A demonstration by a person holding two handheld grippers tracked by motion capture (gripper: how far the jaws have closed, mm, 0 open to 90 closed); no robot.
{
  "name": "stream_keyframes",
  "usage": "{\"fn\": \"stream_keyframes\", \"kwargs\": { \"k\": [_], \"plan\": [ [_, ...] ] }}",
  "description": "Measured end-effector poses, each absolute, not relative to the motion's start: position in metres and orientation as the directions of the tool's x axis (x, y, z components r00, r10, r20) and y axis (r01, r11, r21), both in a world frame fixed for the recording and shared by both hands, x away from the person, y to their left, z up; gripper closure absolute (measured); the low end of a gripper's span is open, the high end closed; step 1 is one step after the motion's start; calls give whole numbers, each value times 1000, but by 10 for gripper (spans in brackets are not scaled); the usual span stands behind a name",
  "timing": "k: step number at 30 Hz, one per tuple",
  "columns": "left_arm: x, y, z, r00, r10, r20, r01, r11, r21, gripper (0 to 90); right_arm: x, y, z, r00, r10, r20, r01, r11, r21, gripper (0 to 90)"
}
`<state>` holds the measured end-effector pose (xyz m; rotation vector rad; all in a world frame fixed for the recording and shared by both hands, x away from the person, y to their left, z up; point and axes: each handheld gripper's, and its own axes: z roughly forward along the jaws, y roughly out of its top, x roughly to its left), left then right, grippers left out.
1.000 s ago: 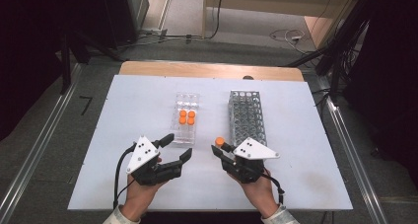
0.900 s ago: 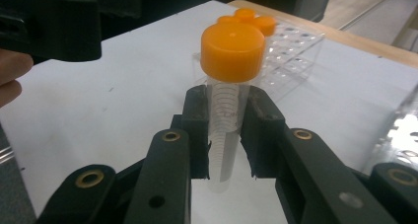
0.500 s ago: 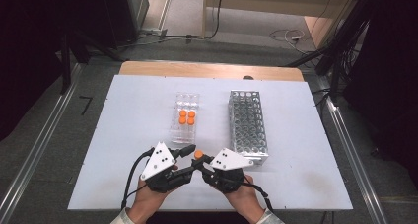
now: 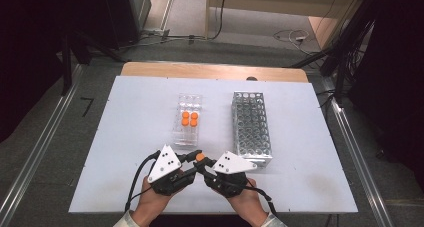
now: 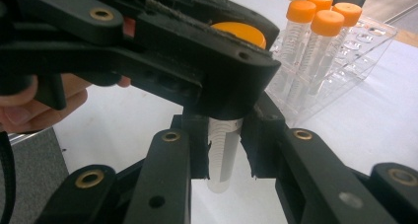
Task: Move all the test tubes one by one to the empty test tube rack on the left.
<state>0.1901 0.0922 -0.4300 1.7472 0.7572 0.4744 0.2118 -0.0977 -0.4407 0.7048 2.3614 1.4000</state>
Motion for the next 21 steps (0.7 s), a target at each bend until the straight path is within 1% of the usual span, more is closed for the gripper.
{"fn": "stream_keyframes", "kwargs": {
  "k": [4, 8, 10, 14, 21],
  "plan": [
    [190, 93, -429, 712, 700, -60, 248, -170, 954, 697, 212, -98, -440, -833, 554, -6, 258, 397, 881, 709],
    [191, 98, -426, 702, 708, -71, 249, -151, 957, 699, 213, -100, -440, -837, 548, 6, 268, 399, 877, 541],
    [192, 102, -424, 693, 716, -84, 253, -133, 958, 699, 215, -103, -439, -830, 557, 11, 279, 399, 873, 407],
    [195, 111, -421, 670, 735, -105, 264, -104, 959, 698, 219, -112, -436, -814, 580, 35, 311, 385, 869, 293],
    [200, 127, -416, 610, 783, -125, 275, -61, 960, 699, 220, -137, -432, -782, 622, 43, 335, 360, 871, 262]
  ]
}}
